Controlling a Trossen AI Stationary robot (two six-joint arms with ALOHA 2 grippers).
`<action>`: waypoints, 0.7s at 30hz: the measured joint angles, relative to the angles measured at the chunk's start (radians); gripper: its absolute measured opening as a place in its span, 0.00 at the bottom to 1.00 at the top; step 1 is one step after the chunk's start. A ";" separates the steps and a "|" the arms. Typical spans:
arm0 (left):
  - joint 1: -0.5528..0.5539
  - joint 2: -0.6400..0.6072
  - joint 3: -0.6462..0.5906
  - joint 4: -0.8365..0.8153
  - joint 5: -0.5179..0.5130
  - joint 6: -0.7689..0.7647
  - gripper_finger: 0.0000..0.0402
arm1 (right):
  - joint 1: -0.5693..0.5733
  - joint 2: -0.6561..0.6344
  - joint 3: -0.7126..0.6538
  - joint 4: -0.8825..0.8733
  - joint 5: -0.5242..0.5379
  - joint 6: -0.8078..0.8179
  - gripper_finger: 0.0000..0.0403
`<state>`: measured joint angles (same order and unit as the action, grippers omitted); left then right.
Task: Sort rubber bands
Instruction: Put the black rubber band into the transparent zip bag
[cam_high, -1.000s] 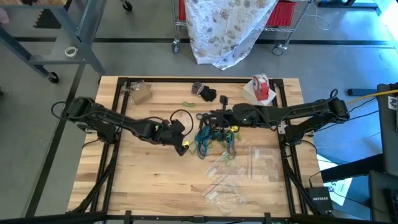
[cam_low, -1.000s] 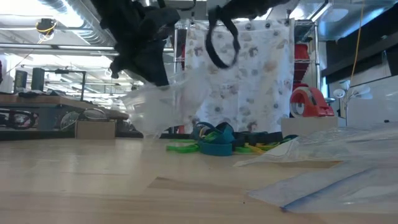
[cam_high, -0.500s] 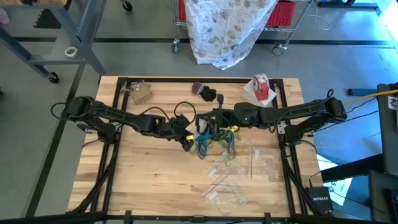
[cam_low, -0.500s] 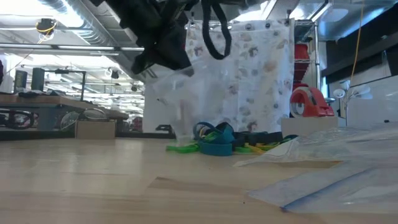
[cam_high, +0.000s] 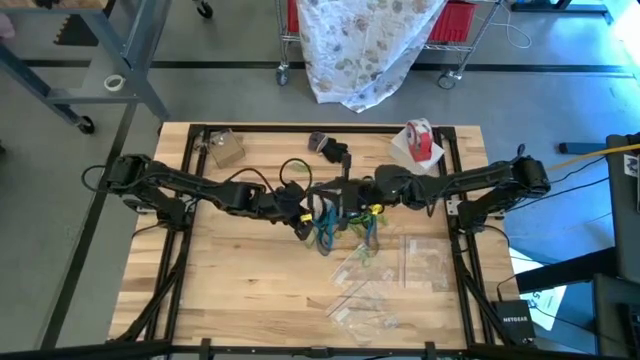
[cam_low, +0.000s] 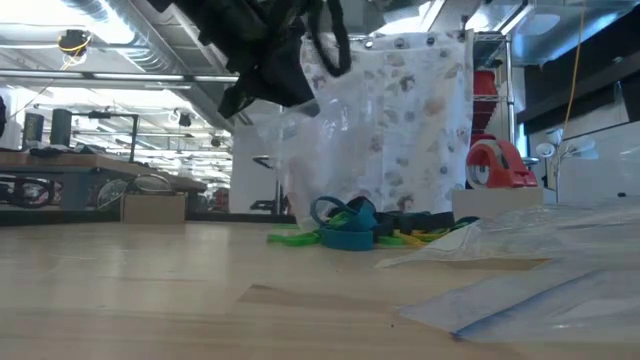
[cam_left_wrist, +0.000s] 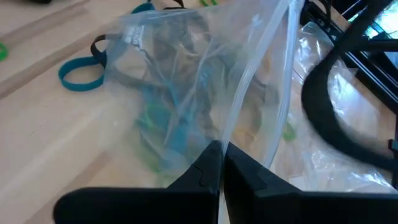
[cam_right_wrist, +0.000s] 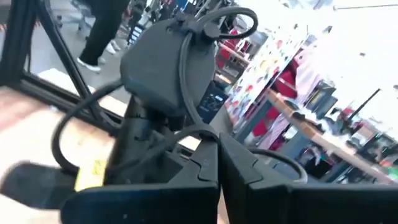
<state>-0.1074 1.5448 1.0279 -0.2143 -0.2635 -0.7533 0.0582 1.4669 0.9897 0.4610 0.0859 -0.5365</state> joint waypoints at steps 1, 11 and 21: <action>0.000 0.000 0.000 0.000 0.001 0.001 0.00 | 0.000 0.006 0.000 0.006 0.004 -0.022 0.00; 0.003 -0.013 -0.001 -0.010 0.015 0.002 0.00 | 0.002 0.009 0.000 -0.047 0.054 -0.125 0.00; 0.005 -0.070 -0.001 -0.011 0.015 0.024 0.00 | 0.000 0.010 0.000 -0.129 0.151 -0.234 0.00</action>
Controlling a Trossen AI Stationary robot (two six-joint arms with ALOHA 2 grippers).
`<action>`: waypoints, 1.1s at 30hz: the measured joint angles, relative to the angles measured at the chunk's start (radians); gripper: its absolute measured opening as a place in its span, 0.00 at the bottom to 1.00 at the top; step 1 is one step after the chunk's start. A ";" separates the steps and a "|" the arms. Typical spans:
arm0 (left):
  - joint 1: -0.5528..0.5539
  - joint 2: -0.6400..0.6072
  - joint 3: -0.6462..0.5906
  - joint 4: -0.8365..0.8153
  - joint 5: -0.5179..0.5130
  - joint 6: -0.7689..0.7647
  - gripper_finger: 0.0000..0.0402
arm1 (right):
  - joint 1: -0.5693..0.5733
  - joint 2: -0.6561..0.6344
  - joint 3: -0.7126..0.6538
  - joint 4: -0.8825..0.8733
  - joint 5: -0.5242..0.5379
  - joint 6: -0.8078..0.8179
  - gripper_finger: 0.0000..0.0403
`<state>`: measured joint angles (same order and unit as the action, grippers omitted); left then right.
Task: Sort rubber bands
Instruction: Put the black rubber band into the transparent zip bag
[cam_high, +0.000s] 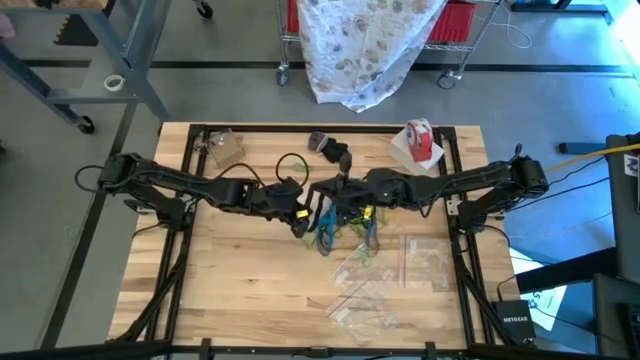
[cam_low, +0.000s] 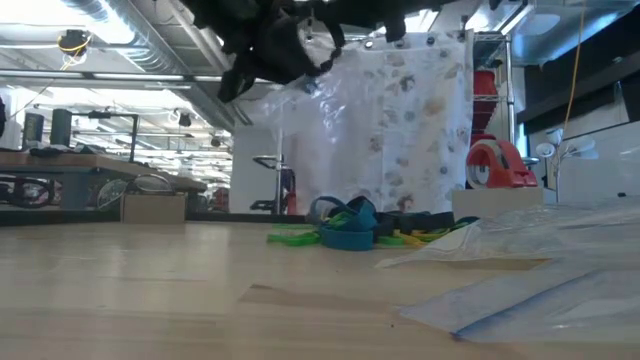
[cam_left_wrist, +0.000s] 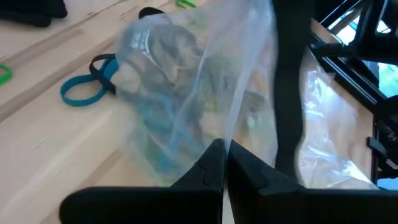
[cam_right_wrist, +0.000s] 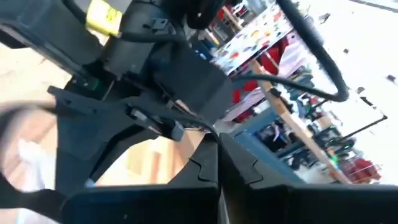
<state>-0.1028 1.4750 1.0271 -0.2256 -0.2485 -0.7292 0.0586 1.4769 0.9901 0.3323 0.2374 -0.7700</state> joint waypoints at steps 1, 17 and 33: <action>0.000 0.000 0.000 -0.006 0.000 0.000 0.00 | 0.000 0.000 0.000 0.008 0.008 -0.020 0.00; 0.004 0.000 0.000 -0.024 0.000 -0.022 0.00 | 0.000 -0.001 0.000 0.181 0.007 -0.180 0.00; 0.020 0.005 0.001 -0.020 -0.010 -0.019 0.00 | -0.035 -0.002 0.000 0.291 -0.091 -0.203 0.00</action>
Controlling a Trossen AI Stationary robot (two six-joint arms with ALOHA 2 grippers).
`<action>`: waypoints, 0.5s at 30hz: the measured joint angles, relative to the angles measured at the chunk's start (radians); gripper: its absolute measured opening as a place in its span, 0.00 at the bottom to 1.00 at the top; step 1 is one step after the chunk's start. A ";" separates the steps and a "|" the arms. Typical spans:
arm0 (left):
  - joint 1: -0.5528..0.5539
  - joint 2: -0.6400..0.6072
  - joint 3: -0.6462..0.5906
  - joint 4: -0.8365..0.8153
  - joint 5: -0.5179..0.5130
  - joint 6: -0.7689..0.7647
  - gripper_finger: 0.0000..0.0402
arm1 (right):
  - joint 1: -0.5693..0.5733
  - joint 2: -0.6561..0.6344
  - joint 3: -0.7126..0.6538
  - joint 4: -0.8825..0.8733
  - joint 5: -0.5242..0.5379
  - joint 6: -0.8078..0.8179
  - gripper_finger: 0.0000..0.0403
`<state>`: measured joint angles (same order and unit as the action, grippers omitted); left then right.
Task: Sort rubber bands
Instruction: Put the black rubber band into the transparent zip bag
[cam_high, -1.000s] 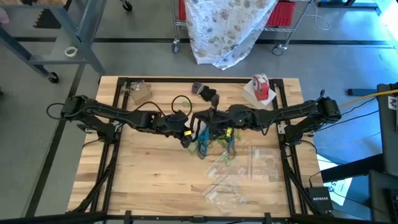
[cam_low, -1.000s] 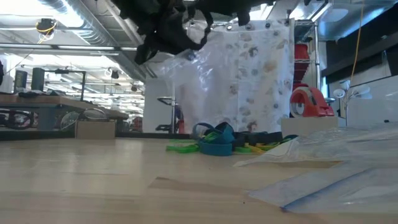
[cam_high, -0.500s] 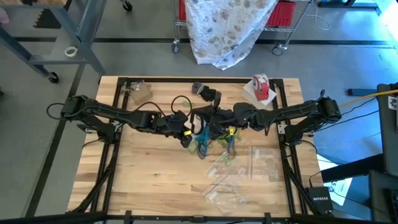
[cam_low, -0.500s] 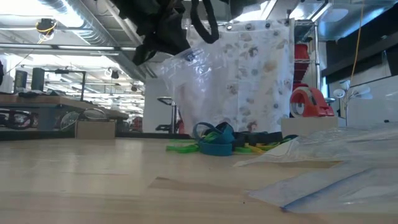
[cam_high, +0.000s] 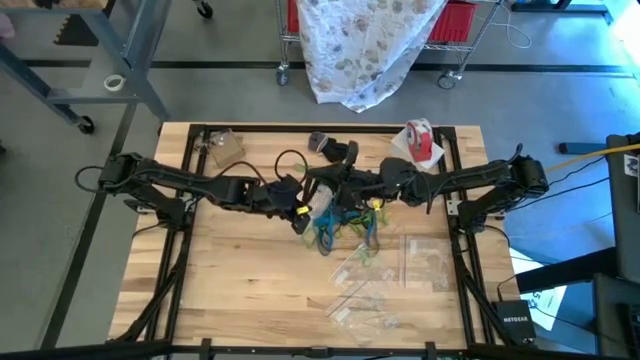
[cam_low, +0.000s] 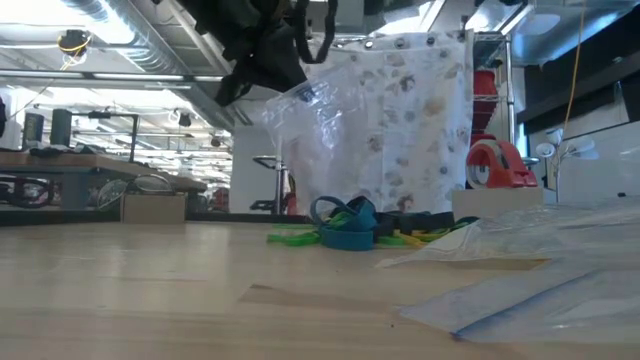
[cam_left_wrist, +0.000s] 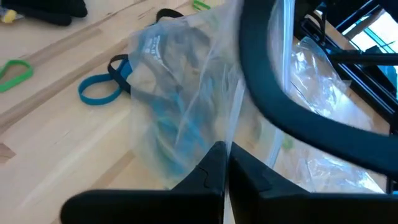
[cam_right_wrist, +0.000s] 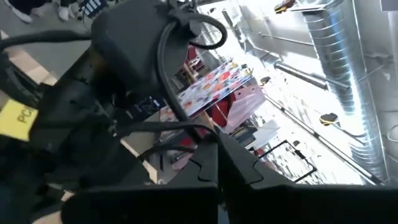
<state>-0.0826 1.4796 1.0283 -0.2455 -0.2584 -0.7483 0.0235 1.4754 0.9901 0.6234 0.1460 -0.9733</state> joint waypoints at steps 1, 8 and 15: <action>0.001 0.000 0.000 0.001 0.000 0.001 0.00 | 0.000 0.000 0.000 -0.003 0.001 0.000 0.00; 0.000 0.000 0.000 0.000 0.000 0.003 0.00 | 0.017 0.000 -0.001 -0.110 0.047 0.025 0.00; 0.014 0.000 0.000 -0.003 0.000 0.005 0.00 | 0.037 -0.001 -0.001 -0.132 0.070 0.022 0.00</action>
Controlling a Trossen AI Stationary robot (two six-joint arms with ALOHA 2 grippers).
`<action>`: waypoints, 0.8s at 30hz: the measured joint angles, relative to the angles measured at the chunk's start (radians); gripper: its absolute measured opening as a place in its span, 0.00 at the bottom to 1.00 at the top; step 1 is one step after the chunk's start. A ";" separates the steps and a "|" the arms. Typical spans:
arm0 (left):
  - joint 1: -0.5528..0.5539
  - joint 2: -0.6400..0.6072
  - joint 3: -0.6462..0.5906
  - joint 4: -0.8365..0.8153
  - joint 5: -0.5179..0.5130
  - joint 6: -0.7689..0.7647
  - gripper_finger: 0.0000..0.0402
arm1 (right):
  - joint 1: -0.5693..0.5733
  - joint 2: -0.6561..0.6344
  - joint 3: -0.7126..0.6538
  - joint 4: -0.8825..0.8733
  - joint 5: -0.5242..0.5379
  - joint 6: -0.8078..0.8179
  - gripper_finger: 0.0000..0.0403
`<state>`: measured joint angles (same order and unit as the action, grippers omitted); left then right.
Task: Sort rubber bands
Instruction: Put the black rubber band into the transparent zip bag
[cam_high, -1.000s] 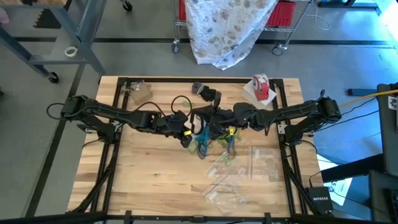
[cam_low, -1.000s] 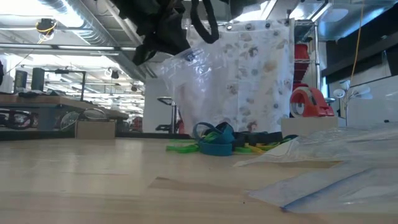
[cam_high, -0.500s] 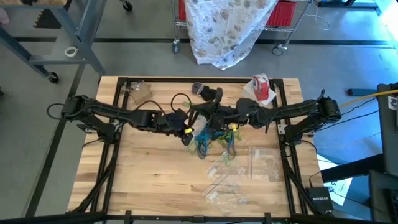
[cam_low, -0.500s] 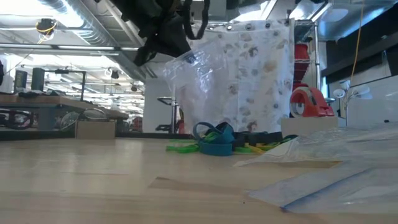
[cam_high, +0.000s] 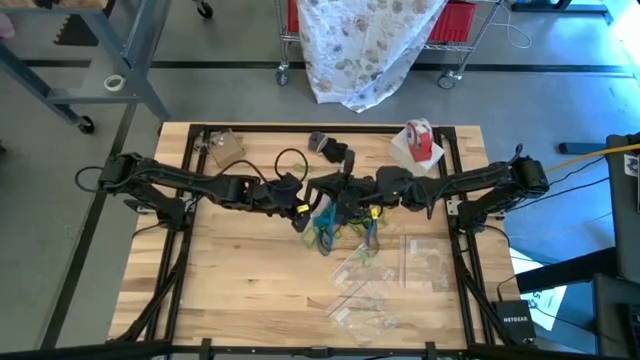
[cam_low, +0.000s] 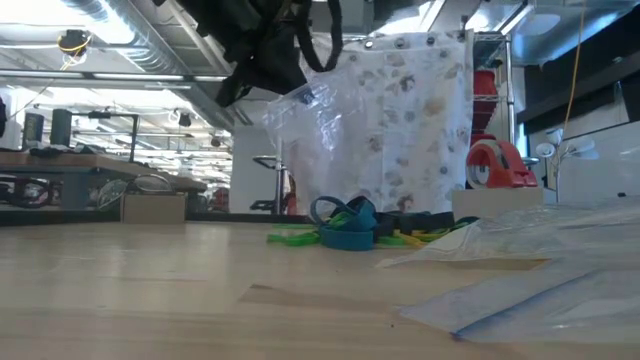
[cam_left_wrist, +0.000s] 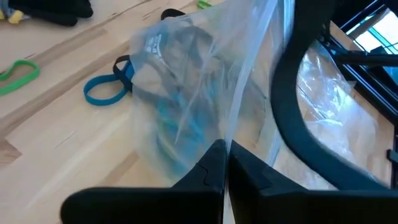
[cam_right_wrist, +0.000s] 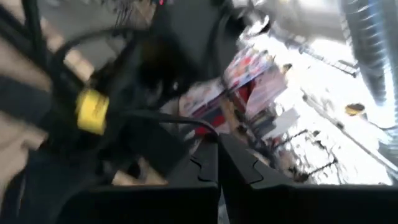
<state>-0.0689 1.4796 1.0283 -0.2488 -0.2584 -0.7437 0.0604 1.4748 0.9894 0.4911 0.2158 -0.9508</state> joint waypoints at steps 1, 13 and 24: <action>0.000 0.000 0.000 0.000 0.000 0.000 0.00 | -0.002 0.000 0.000 -0.025 0.013 0.000 0.00; 0.000 0.000 0.000 0.005 0.000 -0.010 0.00 | -0.002 0.000 0.000 -0.041 0.116 -0.129 0.00; 0.000 0.000 0.000 0.006 0.000 -0.027 0.00 | -0.008 0.000 0.000 0.004 0.104 -0.233 0.00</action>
<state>-0.0692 1.4796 1.0283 -0.2428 -0.2580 -0.7710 0.0525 1.4750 0.9894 0.4955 0.3195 -1.1840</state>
